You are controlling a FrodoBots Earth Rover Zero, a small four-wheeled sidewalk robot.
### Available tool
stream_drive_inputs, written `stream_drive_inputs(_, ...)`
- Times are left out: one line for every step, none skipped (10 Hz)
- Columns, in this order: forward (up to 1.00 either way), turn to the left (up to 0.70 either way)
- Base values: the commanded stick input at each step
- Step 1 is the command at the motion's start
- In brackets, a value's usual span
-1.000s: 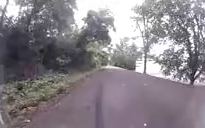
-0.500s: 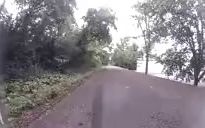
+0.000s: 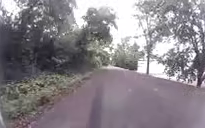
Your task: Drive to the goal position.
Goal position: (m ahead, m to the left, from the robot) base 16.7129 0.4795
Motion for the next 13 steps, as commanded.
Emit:
stream_drive_inputs(0.7, 0.0)
stream_drive_inputs(0.7, 0.0)
stream_drive_inputs(0.7, 0.0)
stream_drive_inputs(0.7, 0.0)
stream_drive_inputs(0.7, 0.0)
stream_drive_inputs(0.7, 0.0)
stream_drive_inputs(0.7, 0.0)
stream_drive_inputs(0.7, 0.0)
stream_drive_inputs(0.7, 0.0)
stream_drive_inputs(0.7, 0.0)
stream_drive_inputs(0.7, 0.0)
stream_drive_inputs(0.7, 0.0)
stream_drive_inputs(0.7, -0.02)
